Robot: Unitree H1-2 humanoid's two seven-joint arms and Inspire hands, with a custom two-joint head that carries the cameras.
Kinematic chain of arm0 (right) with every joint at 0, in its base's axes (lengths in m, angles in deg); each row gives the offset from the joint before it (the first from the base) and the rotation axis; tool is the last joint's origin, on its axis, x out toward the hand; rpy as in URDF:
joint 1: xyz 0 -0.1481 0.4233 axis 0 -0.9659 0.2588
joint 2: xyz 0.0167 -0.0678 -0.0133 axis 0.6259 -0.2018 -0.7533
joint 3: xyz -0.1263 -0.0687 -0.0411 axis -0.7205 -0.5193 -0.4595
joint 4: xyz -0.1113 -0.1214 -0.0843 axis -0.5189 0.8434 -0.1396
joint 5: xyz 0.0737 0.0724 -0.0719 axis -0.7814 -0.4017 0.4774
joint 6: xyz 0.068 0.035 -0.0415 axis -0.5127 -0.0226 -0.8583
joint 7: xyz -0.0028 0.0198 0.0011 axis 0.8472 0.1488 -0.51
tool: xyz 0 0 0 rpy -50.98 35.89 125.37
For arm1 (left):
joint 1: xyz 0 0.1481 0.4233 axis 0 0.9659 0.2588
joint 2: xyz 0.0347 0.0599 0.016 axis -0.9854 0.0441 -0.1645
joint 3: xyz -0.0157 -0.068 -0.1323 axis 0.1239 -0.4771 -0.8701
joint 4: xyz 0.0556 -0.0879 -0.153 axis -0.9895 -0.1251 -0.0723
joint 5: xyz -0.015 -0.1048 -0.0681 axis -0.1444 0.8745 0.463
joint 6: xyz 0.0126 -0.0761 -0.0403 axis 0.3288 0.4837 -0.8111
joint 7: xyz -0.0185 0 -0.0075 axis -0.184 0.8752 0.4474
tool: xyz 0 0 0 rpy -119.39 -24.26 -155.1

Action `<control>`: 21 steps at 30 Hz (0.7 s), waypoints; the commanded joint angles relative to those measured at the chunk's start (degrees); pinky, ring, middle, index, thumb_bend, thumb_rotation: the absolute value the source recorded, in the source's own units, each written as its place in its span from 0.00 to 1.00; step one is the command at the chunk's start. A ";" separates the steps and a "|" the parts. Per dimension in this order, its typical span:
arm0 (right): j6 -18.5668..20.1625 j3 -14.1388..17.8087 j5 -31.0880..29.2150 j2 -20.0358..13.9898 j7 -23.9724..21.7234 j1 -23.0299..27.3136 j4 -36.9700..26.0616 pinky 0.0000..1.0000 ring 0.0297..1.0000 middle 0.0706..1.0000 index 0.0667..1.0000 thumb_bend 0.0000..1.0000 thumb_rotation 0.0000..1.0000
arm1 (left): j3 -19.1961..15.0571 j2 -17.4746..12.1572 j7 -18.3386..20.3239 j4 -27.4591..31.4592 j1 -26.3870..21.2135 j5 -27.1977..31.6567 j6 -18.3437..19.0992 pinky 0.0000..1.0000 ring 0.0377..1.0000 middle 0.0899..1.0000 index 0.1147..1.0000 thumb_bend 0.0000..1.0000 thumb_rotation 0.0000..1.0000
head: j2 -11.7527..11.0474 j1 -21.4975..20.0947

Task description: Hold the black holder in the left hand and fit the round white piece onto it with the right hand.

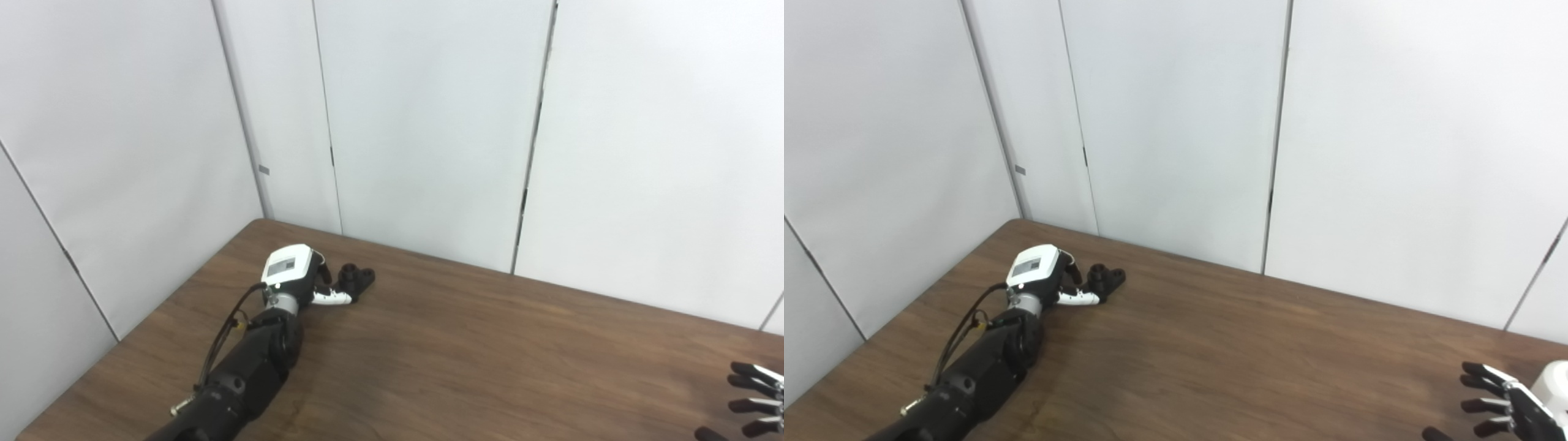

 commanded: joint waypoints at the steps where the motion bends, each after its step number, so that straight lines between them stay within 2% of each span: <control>1: -1.38 0.84 -0.46 -0.88 0.58 1.33 -2.16 0.46 0.60 0.71 0.73 0.60 0.30 | 1.26 0.10 2.87 -1.70 -0.34 1.36 -1.52 0.68 0.75 0.72 0.42 0.78 0.31 | 0.07 -0.14; 6: -1.37 1.12 -0.57 -1.01 0.52 1.22 -2.35 0.45 0.60 0.71 0.73 0.60 0.34 | 2.42 -0.18 4.40 -2.41 -0.43 1.45 -2.78 0.67 0.78 0.77 0.45 0.75 0.31 | 0.14 -0.27; 9: -1.26 1.29 -0.68 -0.98 0.42 1.20 -2.60 0.46 0.60 0.71 0.73 0.60 0.34 | 2.95 -0.25 4.76 -3.01 -0.49 1.78 -3.90 0.68 0.79 0.78 0.44 0.74 0.27 | 0.21 -0.33; 10: -1.13 1.35 -0.71 -0.95 0.37 1.21 -2.70 0.46 0.60 0.70 0.72 0.59 0.33 | 3.21 -0.29 5.06 -2.95 -0.47 1.81 -4.12 0.69 0.80 0.78 0.43 0.63 0.18 | 0.21 -0.33; 11: -1.04 1.40 -0.75 -0.93 0.31 1.21 -2.77 0.46 0.60 0.70 0.72 0.59 0.32 | 3.60 -0.37 5.39 -2.69 -0.44 1.63 -4.18 0.71 0.82 0.79 0.42 0.56 0.12 | 0.21 -0.33; 12: -1.01 1.43 -0.74 -0.90 0.30 1.22 -2.84 0.46 0.60 0.70 0.72 0.59 0.32 | 4.15 -0.47 5.93 -2.42 -0.51 1.31 -4.03 0.72 0.82 0.79 0.42 0.54 0.09 | 0.21 -0.42; 16: -1.24 1.46 -0.89 -0.84 0.26 1.29 -2.84 0.46 0.60 0.70 0.72 0.60 0.32 | 6.35 -0.99 7.77 -2.16 -0.98 0.36 -4.58 0.77 0.85 0.80 0.41 0.52 0.06 | 0.40 -0.42; 18: -0.95 1.41 -0.72 -0.89 0.19 1.28 -2.99 0.46 0.60 0.70 0.72 0.60 0.34 | 8.62 -1.68 9.61 -1.96 -1.51 -1.08 -4.18 0.79 0.86 0.80 0.41 0.52 0.06 | 0.40 -0.42; 21: -1.26 1.40 -0.56 -0.97 0.33 1.24 -2.74 0.46 0.60 0.70 0.72 0.59 0.31 | 10.79 -2.46 12.15 -1.32 -2.13 -1.60 -3.45 0.83 0.87 0.82 0.42 0.52 0.07 | 0.43 -0.42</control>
